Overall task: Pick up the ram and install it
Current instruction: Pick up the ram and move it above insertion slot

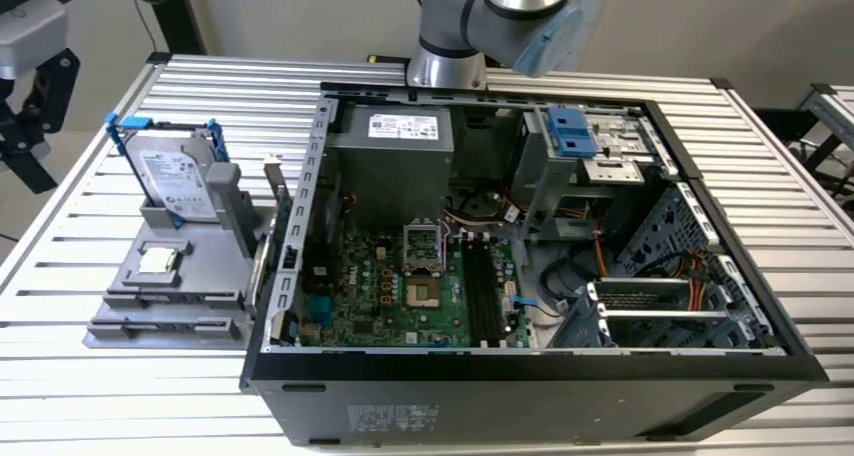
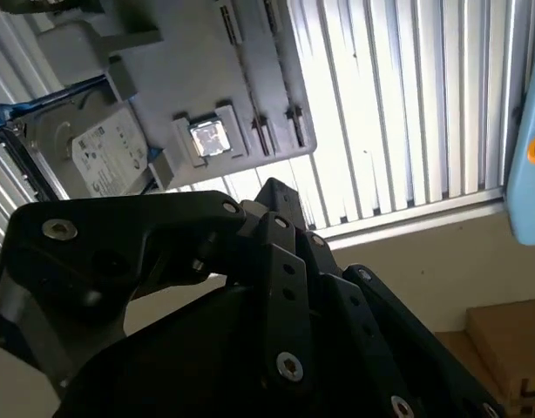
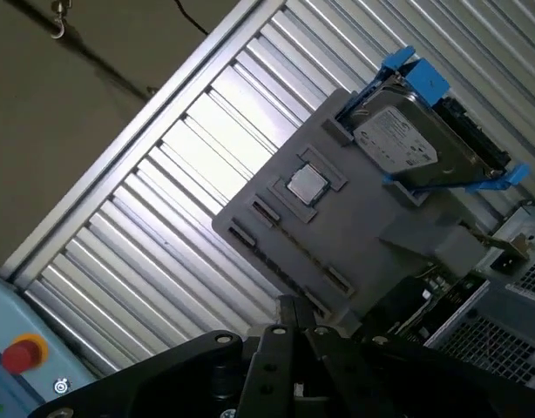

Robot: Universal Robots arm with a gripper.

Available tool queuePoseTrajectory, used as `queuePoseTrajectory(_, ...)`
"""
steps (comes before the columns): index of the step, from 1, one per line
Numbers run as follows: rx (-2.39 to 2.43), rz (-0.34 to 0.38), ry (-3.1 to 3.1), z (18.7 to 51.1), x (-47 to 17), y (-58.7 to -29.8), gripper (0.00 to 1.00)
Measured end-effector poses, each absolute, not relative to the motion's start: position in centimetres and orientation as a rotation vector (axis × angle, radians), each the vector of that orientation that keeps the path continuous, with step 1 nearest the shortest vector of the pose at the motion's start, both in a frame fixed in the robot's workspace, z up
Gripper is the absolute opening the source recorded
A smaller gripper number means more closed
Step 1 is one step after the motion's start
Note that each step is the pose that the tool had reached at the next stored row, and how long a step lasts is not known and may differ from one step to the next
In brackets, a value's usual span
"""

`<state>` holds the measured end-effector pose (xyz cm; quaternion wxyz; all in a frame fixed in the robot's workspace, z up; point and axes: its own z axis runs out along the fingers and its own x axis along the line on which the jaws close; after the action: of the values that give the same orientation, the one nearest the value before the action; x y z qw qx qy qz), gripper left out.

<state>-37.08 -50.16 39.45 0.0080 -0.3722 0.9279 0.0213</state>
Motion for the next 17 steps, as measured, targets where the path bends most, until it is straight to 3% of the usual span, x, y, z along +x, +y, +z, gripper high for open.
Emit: queuePoseTrajectory(17, -1.586, 0.063, 2.689, 39.45, -37.07, -50.16, 0.00)
